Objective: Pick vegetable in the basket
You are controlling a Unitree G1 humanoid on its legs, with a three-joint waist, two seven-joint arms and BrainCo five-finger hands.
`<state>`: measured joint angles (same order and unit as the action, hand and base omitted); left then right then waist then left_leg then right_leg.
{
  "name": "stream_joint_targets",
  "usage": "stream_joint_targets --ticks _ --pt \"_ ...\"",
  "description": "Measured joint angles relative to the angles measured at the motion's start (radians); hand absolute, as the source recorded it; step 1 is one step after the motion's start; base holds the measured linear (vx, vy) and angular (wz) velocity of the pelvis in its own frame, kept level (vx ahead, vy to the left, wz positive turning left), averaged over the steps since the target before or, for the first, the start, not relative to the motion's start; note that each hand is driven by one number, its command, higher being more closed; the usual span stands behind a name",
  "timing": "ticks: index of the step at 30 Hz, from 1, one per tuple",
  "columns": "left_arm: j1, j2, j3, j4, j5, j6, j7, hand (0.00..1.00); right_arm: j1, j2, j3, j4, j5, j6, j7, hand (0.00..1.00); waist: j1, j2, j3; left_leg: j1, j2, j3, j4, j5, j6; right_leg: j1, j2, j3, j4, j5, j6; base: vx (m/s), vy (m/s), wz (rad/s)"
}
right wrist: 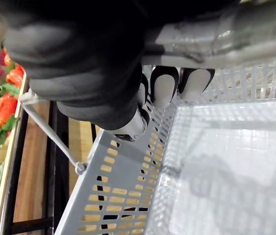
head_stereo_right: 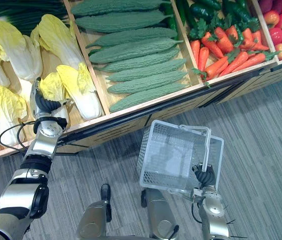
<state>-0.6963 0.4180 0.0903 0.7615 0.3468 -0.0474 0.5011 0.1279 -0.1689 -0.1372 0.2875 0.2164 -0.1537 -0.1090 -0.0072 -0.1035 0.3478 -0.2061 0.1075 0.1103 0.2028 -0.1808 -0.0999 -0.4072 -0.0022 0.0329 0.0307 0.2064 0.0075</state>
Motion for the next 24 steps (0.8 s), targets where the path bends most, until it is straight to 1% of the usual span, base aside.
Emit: stream_joint_targets --ticks 6,8,11,14,17,18,20,21,22,23,24 --pt "-0.001 0.0 0.003 0.012 0.0 -0.008 0.0 1.0 -0.003 -0.001 -0.001 0.0 0.0 -0.001 -0.007 1.0 -0.001 0.0 0.0 -0.001 0.0 0.011 0.014 -0.011 0.007 0.002 -0.002 0.012 -0.001 0.003 0.006 0.0 0.018 -0.05" --pt "0.002 -0.001 0.005 0.011 0.0 -0.01 0.001 1.0 -0.001 -0.001 -0.001 0.0 0.0 -0.001 -0.019 1.0 -0.001 0.0 0.0 0.005 0.0 0.011 0.01 -0.01 0.008 0.007 -0.002 0.012 -0.002 0.003 0.005 0.02 0.008 0.02" --pt "0.046 -0.01 0.014 -0.02 -0.002 -0.015 0.002 1.0 0.004 0.0 -0.004 0.001 0.0 -0.002 -0.023 1.0 -0.008 0.004 0.002 0.039 -0.003 0.005 -0.001 -0.01 0.008 0.043 0.0 0.006 -0.015 0.006 0.002 0.05 0.027 0.03" --pt "0.116 -0.035 0.022 -0.118 -0.002 -0.016 0.01 1.0 0.005 0.001 -0.01 0.003 0.0 -0.003 -0.024 1.0 -0.007 0.004 0.002 0.056 -0.007 0.0 -0.017 -0.009 0.009 0.056 -0.001 0.004 -0.015 0.003 0.005 0.04 0.027 0.02" --pt "0.195 -0.045 0.036 -0.244 -0.002 -0.002 0.014 1.0 0.005 0.006 -0.011 0.017 -0.005 -0.003 -0.023 1.0 -0.008 0.01 0.002 0.09 -0.012 -0.008 -0.033 -0.006 0.012 0.083 -0.001 0.004 -0.016 -0.005 0.008 0.07 0.038 0.02" --pt "0.24 -0.06 0.045 -0.319 -0.002 -0.001 0.026 1.0 0.005 0.008 -0.015 0.035 -0.01 -0.004 -0.023 1.0 -0.007 0.012 0.002 0.106 -0.013 -0.014 -0.041 -0.005 0.014 0.096 -0.001 0.004 -0.016 -0.01 0.012 0.06 0.024 0.06" --pt "0.329 -0.106 0.066 -0.461 0.0 -0.003 0.03 1.0 0.004 0.022 -0.045 0.068 -0.023 -0.005 -0.023 1.0 -0.006 0.018 -0.001 0.135 -0.019 -0.021 -0.053 -0.003 0.017 0.12 0.0 0.003 -0.016 -0.018 0.016 0.05 0.025 0.07" --pt "0.353 -0.122 0.07 -0.488 0.0 -0.004 0.031 1.0 0.004 0.028 -0.055 0.077 -0.029 -0.005 -0.023 1.0 -0.006 0.021 -0.003 0.143 -0.02 -0.021 -0.055 -0.003 0.017 0.127 -0.001 0.005 -0.017 -0.018 0.017 0.05 0.065 0.05" --pt "0.419 -0.159 0.073 -0.559 0.0 -0.005 0.036 1.0 0.008 0.035 -0.063 0.102 -0.032 -0.004 -0.023 1.0 -0.004 0.032 -0.014 0.164 -0.023 -0.02 -0.06 -0.004 0.018 0.146 -0.002 0.02 -0.016 -0.022 0.021 0.04 0.126 -0.12" --pt "0.545 -0.209 0.079 -0.707 0.012 -0.013 0.047 1.0 0.02 0.051 -0.075 0.121 -0.051 0.0 -0.023 1.0 0.001 0.057 -0.06 0.192 -0.028 -0.001 -0.062 -0.012 0.029 0.163 -0.001 0.049 -0.012 -0.029 0.029 0.03 0.131 -0.22" --pt "0.57 -0.221 0.077 -0.734 0.018 -0.034 0.046 1.0 0.021 0.054 -0.09 0.121 -0.053 0.004 -0.023 1.0 0.0 0.068 -0.068 0.211 -0.029 0.004 -0.058 -0.019 0.038 0.179 0.0 0.058 -0.012 -0.029 0.029 0.0 0.09 -0.26"
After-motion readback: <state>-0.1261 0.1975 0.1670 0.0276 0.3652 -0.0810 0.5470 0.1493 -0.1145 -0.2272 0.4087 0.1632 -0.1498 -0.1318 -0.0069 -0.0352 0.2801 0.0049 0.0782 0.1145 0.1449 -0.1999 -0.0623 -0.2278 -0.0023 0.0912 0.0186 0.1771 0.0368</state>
